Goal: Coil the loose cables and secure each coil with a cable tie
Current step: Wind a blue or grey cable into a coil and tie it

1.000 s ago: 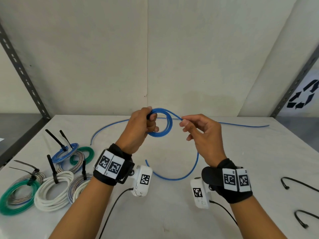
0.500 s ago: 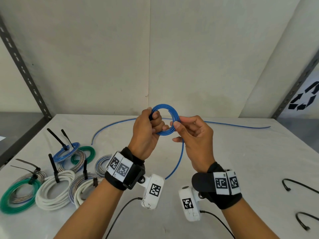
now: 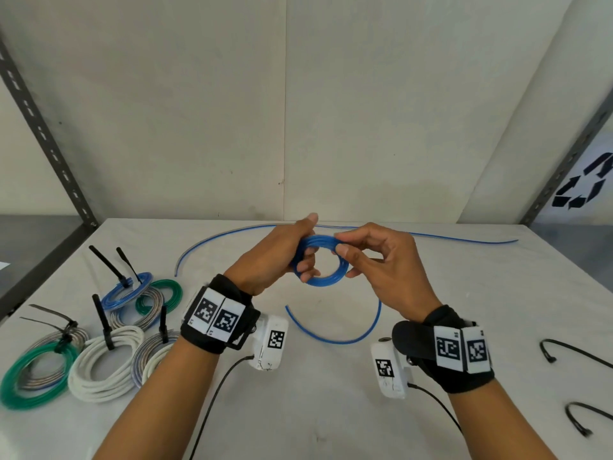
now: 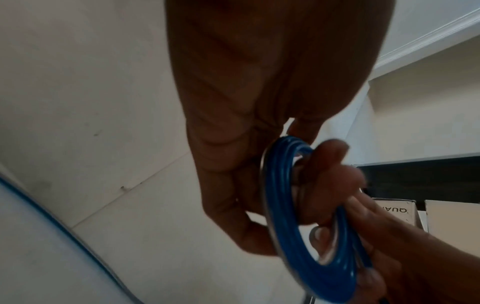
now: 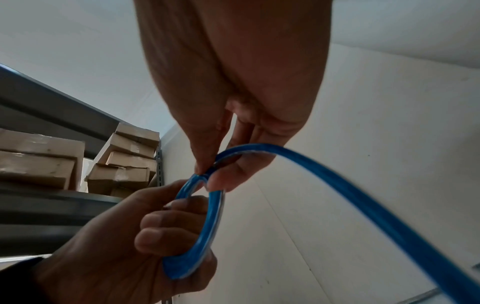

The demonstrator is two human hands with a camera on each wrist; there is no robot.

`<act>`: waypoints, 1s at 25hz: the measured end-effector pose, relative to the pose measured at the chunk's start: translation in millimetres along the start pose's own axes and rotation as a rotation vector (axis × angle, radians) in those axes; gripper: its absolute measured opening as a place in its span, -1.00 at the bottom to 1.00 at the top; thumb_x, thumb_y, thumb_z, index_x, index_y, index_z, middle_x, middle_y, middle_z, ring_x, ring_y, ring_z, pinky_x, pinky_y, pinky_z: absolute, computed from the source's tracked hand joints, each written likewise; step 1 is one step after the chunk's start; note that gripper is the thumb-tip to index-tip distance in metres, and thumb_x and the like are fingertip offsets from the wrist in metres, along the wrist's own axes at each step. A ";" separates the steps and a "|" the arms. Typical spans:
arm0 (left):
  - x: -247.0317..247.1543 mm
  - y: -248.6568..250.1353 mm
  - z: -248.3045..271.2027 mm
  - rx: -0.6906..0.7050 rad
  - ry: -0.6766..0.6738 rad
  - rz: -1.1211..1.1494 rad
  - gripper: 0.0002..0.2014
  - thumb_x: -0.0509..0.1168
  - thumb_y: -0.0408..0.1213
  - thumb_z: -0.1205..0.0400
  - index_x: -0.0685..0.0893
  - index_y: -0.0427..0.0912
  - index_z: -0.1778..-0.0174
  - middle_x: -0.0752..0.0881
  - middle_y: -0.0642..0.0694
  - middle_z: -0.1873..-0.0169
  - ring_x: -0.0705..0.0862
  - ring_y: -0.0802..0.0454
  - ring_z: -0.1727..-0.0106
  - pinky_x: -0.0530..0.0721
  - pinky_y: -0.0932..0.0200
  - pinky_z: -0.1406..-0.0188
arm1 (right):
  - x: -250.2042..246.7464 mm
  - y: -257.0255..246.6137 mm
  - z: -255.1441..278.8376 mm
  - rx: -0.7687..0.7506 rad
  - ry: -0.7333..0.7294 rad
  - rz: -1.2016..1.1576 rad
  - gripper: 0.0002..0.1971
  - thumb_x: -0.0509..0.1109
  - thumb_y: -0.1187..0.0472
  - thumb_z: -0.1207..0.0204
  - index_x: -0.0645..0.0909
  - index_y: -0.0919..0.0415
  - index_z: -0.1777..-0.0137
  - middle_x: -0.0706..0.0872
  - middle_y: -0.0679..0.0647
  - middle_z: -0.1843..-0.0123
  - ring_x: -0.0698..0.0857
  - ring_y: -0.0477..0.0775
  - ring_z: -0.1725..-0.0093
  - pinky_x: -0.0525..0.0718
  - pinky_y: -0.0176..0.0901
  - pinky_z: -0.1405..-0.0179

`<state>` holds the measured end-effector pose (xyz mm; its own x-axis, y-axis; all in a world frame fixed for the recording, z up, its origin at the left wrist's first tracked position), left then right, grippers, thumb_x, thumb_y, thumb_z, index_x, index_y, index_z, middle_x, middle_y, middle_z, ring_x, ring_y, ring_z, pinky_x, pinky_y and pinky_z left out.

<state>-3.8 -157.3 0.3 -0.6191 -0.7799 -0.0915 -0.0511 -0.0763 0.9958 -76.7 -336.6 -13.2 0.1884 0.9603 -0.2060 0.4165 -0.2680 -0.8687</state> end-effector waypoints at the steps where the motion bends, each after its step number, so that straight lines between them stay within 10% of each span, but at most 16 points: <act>1: 0.8 -0.4 1.0 -0.005 -0.039 -0.097 -0.41 -0.02 0.10 -0.84 0.53 -0.25 0.35 0.45 -0.15 0.57 0.52 -0.08 0.52 0.71 -0.17 -0.12 | -0.5 0.4 0.1 -0.001 -0.033 0.023 -0.87 0.51 0.34 -0.58 0.80 0.14 -0.06 0.83 0.00 0.07 0.79 0.04 0.03 0.79 -0.16 0.30; 6: 9.8 -3.4 1.9 0.022 0.071 -0.239 -0.49 0.06 0.04 -0.83 0.48 -0.14 0.39 0.47 0.08 0.52 0.55 0.03 0.44 0.65 0.21 0.20 | 4.9 3.5 0.1 -0.015 -0.041 0.069 -0.85 0.49 0.32 -0.60 0.81 0.18 -0.12 0.83 -0.04 0.06 0.78 0.01 0.03 0.78 -0.19 0.32; 16: 3.9 3.9 -2.0 0.102 0.230 0.510 -0.56 -0.01 -0.09 -0.87 0.30 -0.11 0.37 0.18 0.04 0.59 0.11 0.10 0.56 0.48 0.17 0.40 | 28.9 -2.5 2.5 0.066 0.195 -0.284 -0.81 0.43 0.29 -0.63 0.69 0.30 -0.20 0.88 0.15 0.00 0.87 0.14 -0.01 0.84 -0.07 0.29; 22: 9.7 3.3 -2.1 0.148 0.216 0.507 -0.53 0.01 -0.04 -0.86 0.43 -0.17 0.33 0.27 -0.01 0.57 0.25 0.07 0.54 0.60 0.07 0.17 | 29.4 -3.9 2.7 0.014 0.278 -0.259 -0.76 0.48 0.30 -0.58 0.71 0.28 -0.23 0.88 0.13 0.00 0.87 0.13 0.00 0.81 -0.15 0.27; 25: 1.9 4.5 2.0 0.209 0.166 0.189 -0.56 0.13 -0.01 -0.81 0.67 -0.32 0.08 0.64 -0.14 0.40 0.68 -0.05 0.32 0.79 0.02 -0.02 | 17.9 -3.1 1.6 0.032 0.288 -0.237 -0.80 0.47 0.33 -0.60 0.72 0.24 -0.20 0.89 0.11 0.01 0.87 0.12 0.01 0.80 -0.16 0.27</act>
<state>-6.8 -157.9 4.6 -0.4977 -0.8600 0.1123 -0.1177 0.1952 0.9737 -76.0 -318.5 -14.9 0.3347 0.9328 0.1340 0.4517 -0.0340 -0.8915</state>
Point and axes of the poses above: each hand's wrist, its own z-axis away from the middle knuckle, its own x-axis out of the palm, y = z × x, the point moved 1 cm from there along -z, towards the middle knuckle
